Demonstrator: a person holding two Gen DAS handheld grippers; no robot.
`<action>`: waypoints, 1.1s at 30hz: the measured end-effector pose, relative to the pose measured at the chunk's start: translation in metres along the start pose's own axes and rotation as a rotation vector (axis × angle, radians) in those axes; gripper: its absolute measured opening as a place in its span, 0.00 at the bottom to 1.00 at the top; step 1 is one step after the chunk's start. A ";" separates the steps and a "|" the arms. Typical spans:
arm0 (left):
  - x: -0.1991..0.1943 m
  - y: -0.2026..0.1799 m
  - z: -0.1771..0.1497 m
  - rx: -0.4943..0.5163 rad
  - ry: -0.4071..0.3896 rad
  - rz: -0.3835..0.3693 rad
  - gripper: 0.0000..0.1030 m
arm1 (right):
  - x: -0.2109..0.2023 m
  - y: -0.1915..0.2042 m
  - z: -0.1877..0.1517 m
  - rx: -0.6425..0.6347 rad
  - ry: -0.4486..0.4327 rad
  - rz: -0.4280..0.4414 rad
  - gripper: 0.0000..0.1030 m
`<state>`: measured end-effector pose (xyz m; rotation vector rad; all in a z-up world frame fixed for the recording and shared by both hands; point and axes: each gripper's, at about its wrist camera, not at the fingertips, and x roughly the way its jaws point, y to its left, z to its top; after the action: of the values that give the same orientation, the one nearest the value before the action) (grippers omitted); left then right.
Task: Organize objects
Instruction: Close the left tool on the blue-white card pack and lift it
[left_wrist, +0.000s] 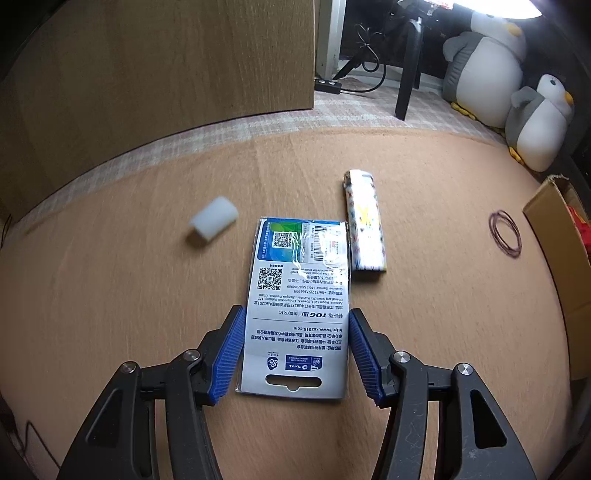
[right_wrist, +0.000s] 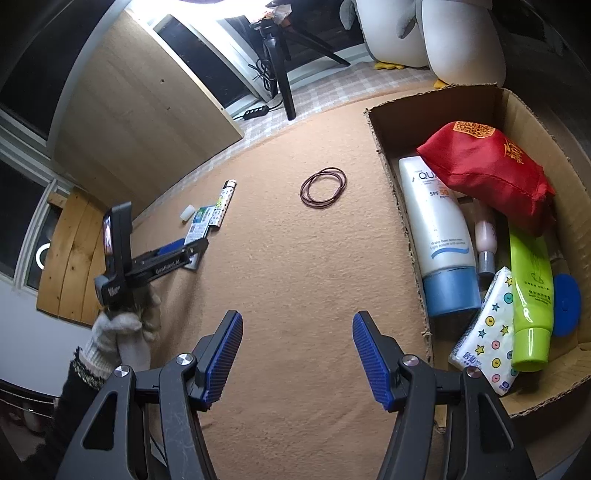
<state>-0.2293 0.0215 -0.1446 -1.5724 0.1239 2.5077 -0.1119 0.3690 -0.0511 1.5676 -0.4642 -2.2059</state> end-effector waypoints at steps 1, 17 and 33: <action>-0.003 -0.001 -0.006 -0.003 -0.001 0.004 0.58 | 0.001 0.001 -0.001 -0.002 0.001 0.001 0.57; -0.051 -0.031 -0.063 -0.080 -0.030 -0.031 0.57 | -0.003 0.002 -0.012 -0.033 -0.003 -0.003 0.57; -0.109 -0.142 -0.034 0.065 -0.140 -0.158 0.57 | -0.049 -0.018 -0.037 -0.042 -0.093 -0.086 0.57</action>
<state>-0.1248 0.1433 -0.0581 -1.3225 0.0595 2.4545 -0.0648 0.4074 -0.0318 1.4938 -0.3817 -2.3456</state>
